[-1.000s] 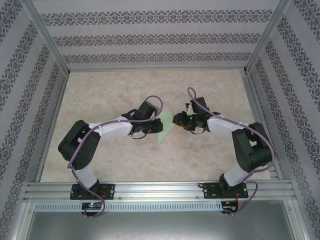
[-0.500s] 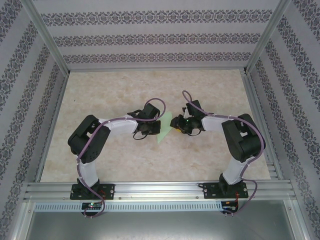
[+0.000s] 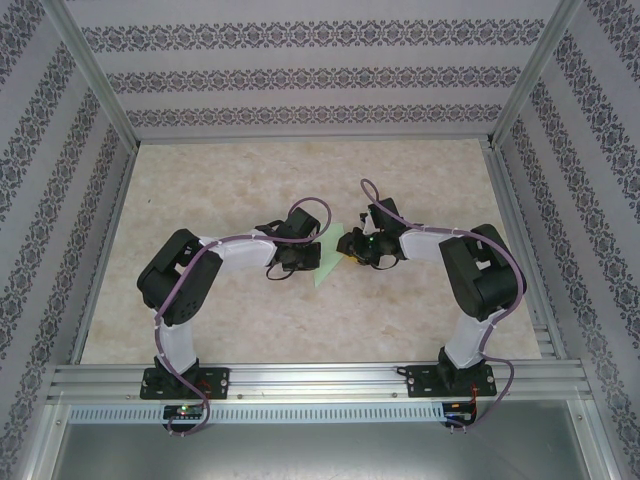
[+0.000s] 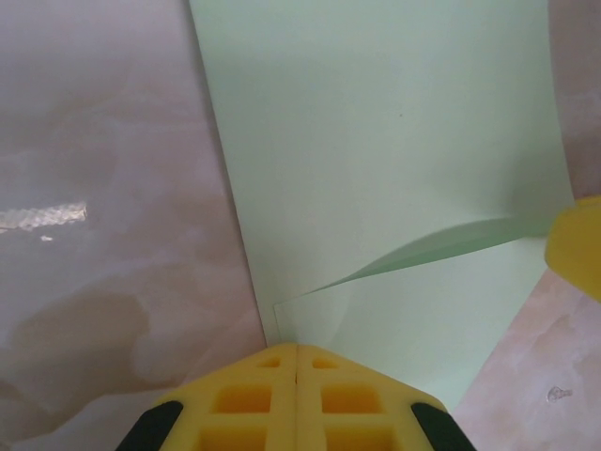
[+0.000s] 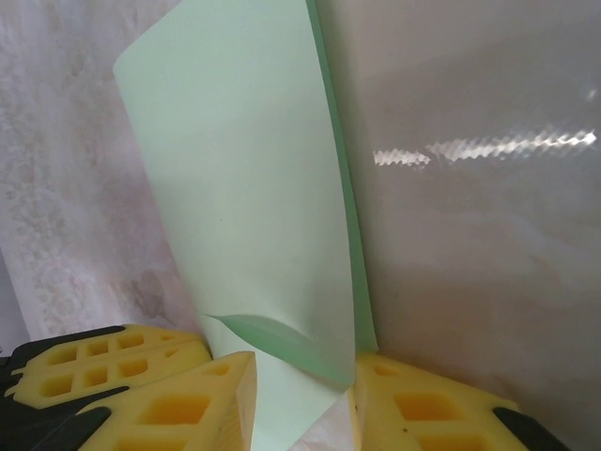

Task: Fold a paper plane with a square sheet of paper (pick it up from the middle)
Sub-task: Third fold the triangle at the center of the table, then fourth fold the wing at the center of the table.

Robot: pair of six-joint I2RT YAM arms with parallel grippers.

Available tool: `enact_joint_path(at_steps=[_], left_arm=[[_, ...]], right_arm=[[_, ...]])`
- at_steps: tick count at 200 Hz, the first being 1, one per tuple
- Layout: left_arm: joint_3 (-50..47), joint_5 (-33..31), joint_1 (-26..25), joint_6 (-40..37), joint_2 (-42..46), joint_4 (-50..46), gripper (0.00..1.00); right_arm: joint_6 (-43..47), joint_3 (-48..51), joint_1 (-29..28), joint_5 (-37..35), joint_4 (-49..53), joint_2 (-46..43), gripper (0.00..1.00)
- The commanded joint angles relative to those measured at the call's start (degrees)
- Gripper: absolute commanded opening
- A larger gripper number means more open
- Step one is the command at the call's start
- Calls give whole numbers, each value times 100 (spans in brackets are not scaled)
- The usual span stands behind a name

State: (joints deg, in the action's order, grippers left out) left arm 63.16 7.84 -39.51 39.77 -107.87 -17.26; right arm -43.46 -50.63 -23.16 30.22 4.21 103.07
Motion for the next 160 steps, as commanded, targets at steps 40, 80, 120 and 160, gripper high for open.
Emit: enact_joint_path(at_steps=[40, 80, 120, 160], left_arm=[[-150, -119, 28, 102, -81, -143, 6], [-174, -111, 39, 57, 74, -147, 9], [-123, -127, 66, -65, 326, -307, 18], [-73, -328, 119, -304, 938, -567, 39]], right_arm=[[-180, -121, -49, 463, -516, 178, 28], [-319, -159, -66, 655, -640, 295, 20], [-322, -140, -75, 536, -678, 178, 11], [-322, -19, -86, 11, -427, -408, 2]])
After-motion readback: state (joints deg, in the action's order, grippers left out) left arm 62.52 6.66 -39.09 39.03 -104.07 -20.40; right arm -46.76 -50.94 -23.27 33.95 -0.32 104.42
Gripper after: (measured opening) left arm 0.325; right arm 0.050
